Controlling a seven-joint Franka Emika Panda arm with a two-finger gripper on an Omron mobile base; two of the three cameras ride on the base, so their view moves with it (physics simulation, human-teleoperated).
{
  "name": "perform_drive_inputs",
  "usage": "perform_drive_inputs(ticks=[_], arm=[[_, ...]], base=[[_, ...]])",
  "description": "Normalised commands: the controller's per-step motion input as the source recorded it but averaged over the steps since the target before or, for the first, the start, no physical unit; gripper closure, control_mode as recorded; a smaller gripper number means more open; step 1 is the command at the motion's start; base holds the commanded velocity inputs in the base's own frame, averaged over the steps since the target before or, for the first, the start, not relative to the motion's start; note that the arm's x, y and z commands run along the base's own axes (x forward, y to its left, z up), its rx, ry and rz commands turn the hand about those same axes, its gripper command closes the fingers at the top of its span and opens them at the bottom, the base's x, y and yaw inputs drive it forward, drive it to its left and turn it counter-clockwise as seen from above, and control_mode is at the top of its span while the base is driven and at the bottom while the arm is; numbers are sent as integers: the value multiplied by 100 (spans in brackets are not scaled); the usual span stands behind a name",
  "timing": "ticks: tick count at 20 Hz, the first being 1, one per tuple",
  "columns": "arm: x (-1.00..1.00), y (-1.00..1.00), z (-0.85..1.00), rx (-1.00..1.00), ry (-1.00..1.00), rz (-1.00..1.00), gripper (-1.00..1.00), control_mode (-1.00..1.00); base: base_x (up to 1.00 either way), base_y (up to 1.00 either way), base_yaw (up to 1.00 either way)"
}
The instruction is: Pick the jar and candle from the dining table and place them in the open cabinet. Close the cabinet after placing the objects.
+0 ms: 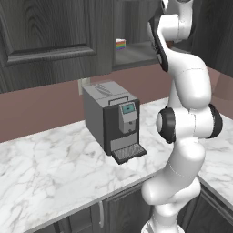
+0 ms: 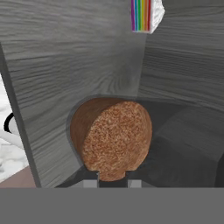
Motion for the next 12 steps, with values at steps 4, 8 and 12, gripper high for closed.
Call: perform_drive_inputs(ticks=[4, 8, 12], arm=[[16, 0, -5, 0, 2, 2, -100, -100], [17, 0, -1, 0, 0, 3, -100, -100], [13, 0, 0, 0, -4, 4, -100, -100]], base=[[0, 0, 0], [0, 0, 0], [0, 0, 0]])
